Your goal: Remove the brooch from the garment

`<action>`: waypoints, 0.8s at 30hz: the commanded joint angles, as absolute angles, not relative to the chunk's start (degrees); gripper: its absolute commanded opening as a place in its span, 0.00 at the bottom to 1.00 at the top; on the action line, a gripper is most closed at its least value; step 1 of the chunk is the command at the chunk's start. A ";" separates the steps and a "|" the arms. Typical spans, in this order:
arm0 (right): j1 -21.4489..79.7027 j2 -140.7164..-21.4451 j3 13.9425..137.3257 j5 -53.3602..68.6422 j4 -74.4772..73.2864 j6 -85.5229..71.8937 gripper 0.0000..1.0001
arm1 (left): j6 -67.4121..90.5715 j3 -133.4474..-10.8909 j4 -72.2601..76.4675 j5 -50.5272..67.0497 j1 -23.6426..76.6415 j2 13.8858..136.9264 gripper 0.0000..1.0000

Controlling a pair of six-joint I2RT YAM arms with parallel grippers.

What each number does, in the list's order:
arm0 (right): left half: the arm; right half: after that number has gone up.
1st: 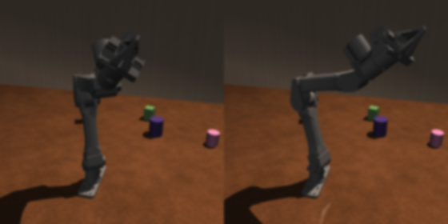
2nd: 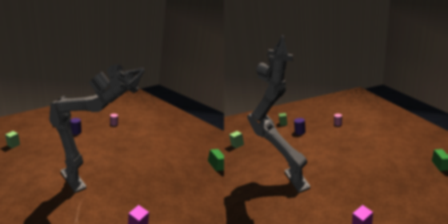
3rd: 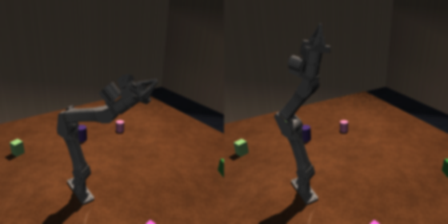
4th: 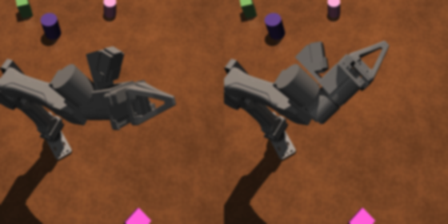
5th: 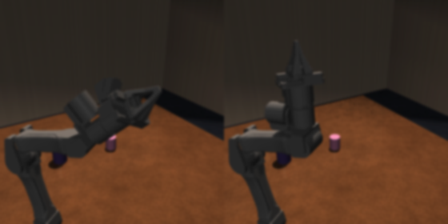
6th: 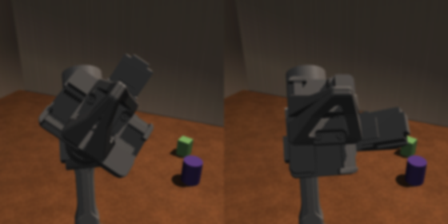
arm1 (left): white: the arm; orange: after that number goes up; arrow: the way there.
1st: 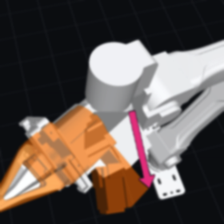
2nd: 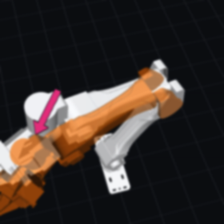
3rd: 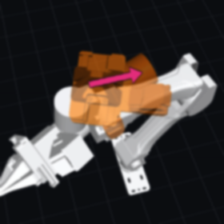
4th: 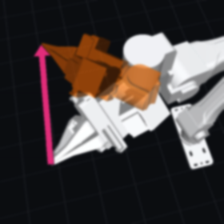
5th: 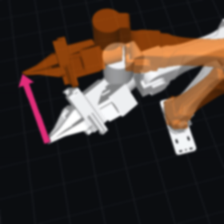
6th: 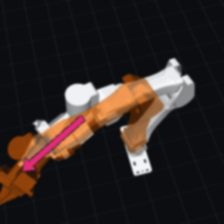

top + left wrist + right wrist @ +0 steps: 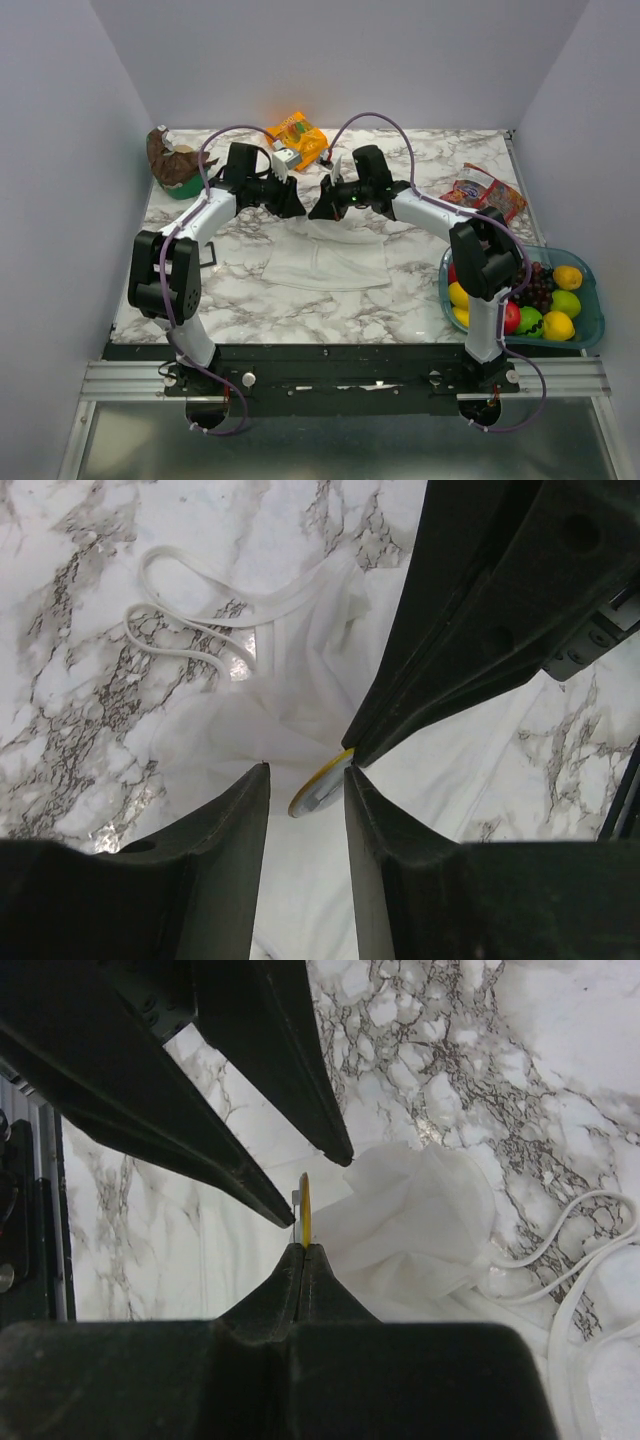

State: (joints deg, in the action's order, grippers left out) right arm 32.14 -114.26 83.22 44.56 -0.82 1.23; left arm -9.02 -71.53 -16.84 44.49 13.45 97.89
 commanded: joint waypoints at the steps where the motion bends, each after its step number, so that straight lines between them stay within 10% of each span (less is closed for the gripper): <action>1: 31.82 -112.41 83.14 47.28 -3.16 3.25 0.01 | -14.05 -75.14 -22.22 50.27 13.10 100.63 0.41; 24: 31.82 -114.35 86.92 52.47 -9.49 7.29 0.00 | -29.44 -82.70 -39.11 56.25 12.04 106.52 0.43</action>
State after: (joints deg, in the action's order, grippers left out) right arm 31.88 -114.21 85.08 49.45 -7.88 6.13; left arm -26.61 -81.89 -36.53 53.36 12.36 105.47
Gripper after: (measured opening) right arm 0.013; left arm 0.426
